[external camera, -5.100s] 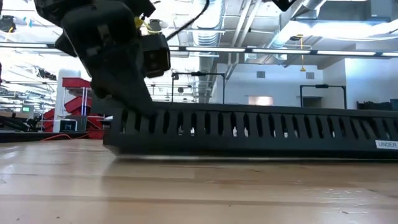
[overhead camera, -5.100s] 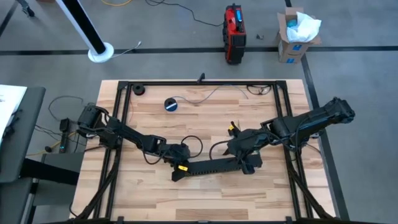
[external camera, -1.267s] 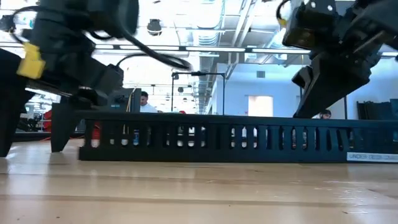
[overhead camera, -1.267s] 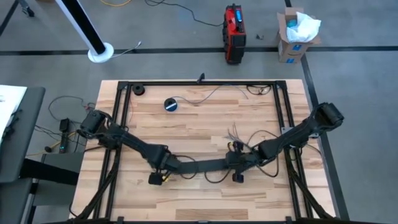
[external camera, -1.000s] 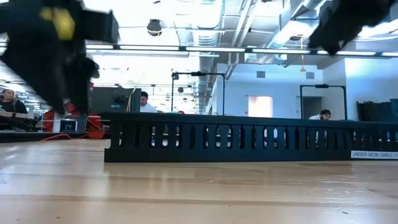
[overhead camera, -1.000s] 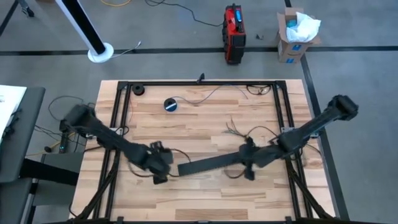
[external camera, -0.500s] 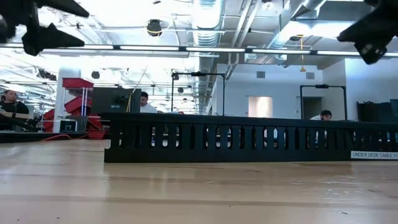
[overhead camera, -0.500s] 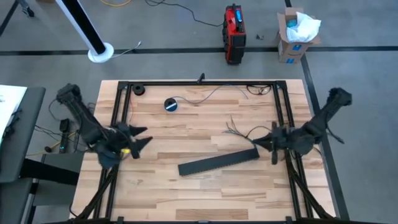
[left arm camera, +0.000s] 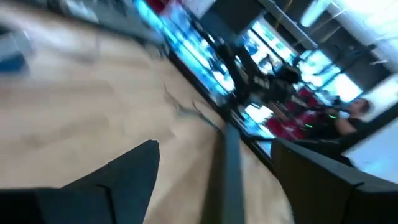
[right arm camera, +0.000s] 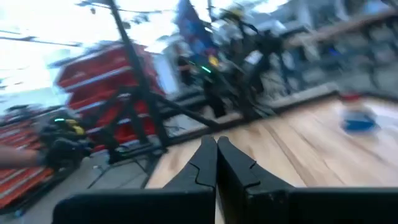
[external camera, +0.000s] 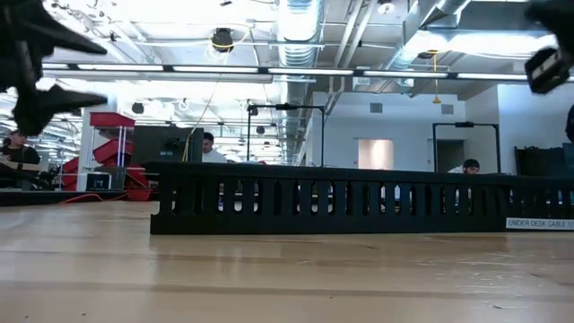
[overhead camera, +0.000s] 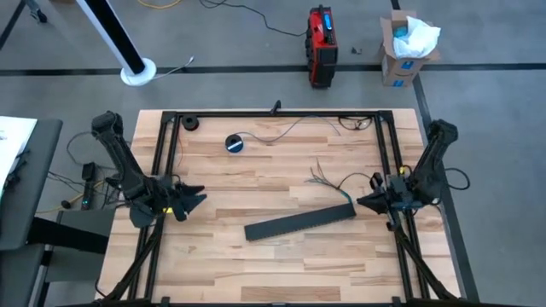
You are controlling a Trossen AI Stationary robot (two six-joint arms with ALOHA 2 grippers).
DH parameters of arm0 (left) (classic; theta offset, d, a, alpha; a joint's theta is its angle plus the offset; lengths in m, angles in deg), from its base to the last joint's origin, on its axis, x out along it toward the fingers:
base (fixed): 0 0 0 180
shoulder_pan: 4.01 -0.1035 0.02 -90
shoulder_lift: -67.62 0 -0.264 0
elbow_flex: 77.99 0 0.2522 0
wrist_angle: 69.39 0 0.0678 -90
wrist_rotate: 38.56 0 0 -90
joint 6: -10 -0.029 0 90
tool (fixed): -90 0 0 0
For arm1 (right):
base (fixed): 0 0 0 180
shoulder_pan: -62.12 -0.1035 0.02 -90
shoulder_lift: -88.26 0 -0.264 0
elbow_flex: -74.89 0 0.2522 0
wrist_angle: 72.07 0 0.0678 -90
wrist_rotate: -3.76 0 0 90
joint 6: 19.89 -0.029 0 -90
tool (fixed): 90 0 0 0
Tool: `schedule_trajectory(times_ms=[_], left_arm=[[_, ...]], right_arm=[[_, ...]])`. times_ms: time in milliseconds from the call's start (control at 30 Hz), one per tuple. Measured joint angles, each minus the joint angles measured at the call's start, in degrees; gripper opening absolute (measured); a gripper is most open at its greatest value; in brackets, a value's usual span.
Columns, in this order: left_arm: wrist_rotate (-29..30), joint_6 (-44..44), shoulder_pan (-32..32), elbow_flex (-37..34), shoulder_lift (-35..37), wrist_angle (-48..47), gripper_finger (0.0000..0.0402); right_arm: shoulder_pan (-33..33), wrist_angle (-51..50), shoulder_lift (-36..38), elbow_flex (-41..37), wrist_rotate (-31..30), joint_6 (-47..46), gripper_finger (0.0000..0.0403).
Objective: Ziptie cables
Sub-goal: Return to Home Position
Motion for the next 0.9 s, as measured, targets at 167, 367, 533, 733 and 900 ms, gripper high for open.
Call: schedule_trajectory(times_ms=[167, 367, 533, 733, 900], left_arm=[[-15.6, -9.4, -1.7, -5.8, -1.7, 22.8, 0.029], [-41.7, -58.5, -8.1, -3.9, -6.2, 35.2, 0.0288], [-47.2, -72.0, -9.6, -3.7, -8.7, 36.9, 0.0288], [-54.6, -82.6, -9.6, -3.8, -8.9, 40.2, 0.0288], [-63.5, -87.4, -11.2, -4.0, -8.8, 44.4, 0.0288]], right_arm=[[-0.4, 0.6, 0.0, 0.0, 3.3, 8.3, 0.0], [1.4, -6.4, -2.2, 0.0, 1.7, -2.8, 0.0], [2.3, -5.8, -5.4, -0.1, -1.9, -9.2, 0.0], [0.3, -5.9, -7.9, -0.1, 3.5, -1.8, 0.0], [-3.0, -10.9, -8.0, -0.1, 3.3, 1.0, 0.0]])
